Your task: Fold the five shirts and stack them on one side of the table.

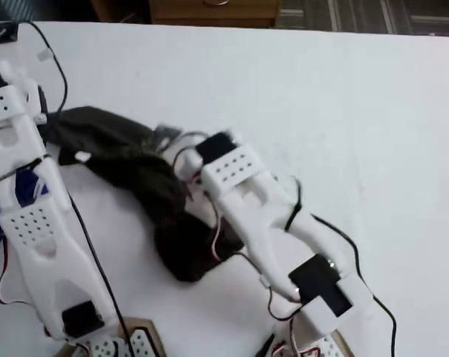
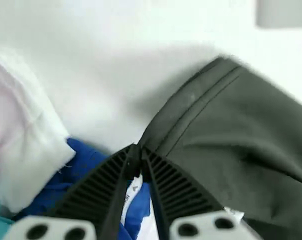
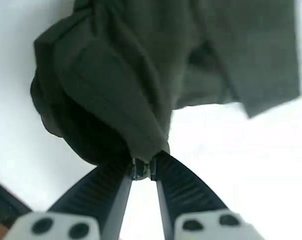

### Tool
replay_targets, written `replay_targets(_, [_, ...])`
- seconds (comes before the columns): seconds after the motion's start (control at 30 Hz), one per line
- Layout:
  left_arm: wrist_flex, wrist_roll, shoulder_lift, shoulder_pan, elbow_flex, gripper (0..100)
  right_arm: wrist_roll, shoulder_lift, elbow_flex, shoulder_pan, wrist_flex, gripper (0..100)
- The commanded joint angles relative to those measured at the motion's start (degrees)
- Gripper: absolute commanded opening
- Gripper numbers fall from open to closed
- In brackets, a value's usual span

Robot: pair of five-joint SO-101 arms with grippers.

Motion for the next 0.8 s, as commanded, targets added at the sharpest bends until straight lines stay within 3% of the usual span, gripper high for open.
replay_targets(0.0, [0.79, -0.26, -6.68, -0.62, -3.82, 3, 0.26, -1.01, -8.79, 2.77, 3.3, 1.9])
replay_targets(0.2, [0.88, -3.08, -11.6, -0.62, -3.38, 3, 0.26, -1.01, -23.12, 5.41, 10.42, 1.9])
replay_targets(0.47, [0.88, -4.22, -17.23, -0.7, -3.38, 3, 0.26, -1.63, -36.13, 6.29, 10.77, 1.9])
replay_targets(0.77, [0.88, -7.56, -23.91, -0.7, -3.38, 3, 0.53, -14.81, -41.85, 11.03, 10.68, 1.9])
